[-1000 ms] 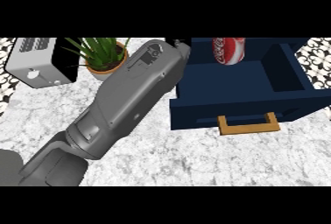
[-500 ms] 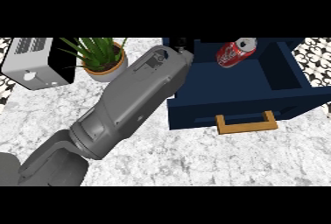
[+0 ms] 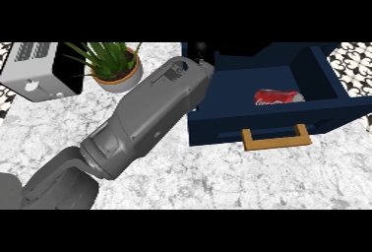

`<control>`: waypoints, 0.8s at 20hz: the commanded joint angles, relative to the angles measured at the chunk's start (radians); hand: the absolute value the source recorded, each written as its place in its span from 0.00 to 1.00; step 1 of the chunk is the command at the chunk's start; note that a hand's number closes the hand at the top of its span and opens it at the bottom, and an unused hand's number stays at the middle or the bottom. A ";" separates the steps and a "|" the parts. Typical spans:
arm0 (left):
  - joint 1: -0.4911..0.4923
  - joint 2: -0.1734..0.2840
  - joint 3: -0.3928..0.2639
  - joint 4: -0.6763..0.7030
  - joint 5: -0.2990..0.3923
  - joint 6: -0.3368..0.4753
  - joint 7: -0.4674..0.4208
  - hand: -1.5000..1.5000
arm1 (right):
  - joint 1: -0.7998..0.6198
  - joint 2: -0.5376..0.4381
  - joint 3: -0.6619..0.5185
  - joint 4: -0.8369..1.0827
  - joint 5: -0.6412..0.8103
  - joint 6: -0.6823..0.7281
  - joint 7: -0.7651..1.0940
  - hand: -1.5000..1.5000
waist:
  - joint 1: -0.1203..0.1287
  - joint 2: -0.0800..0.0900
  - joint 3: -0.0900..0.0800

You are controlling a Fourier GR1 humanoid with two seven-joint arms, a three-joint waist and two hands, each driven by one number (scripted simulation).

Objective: Pick up the can, place it into the drawer and close the drawer

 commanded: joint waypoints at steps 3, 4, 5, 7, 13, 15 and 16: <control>0.011 0.000 -0.022 0.003 0.064 0.032 -0.055 0.00 | -0.052 -0.015 0.021 0.010 0.031 -0.022 0.017 0.00 | -0.007 0.007 0.000; 0.035 0.000 -0.019 0.013 0.065 0.009 -0.088 0.00 | -0.032 -0.027 -0.003 0.026 -0.002 -0.007 0.014 0.00 | -0.004 0.005 0.000; -0.003 0.000 -0.035 0.022 0.072 0.025 -0.045 0.00 | -0.014 0.014 0.018 0.001 0.026 0.000 0.002 0.00 | -0.007 0.003 0.000; -0.007 0.000 -0.045 -0.012 0.087 0.031 -0.043 0.00 | -0.019 -0.019 -0.022 0.033 0.015 0.031 -0.038 0.00 | 0.003 -0.001 0.000; 0.002 0.000 -0.031 -0.027 0.122 0.036 -0.109 0.00 | -0.115 -0.116 -0.031 -0.078 0.207 0.061 -0.130 0.00 | 0.003 0.006 0.000; -0.013 0.000 0.003 0.020 0.117 -0.028 -0.136 0.00 | -0.125 -0.080 0.000 -0.111 0.249 0.048 -0.145 0.00 | 0.030 0.003 -0.001; 0.025 0.000 -0.013 -0.009 0.132 -0.009 -0.171 0.00 | -0.138 -0.127 -0.021 -0.061 0.232 0.078 -0.171 0.00 | 0.018 0.003 -0.001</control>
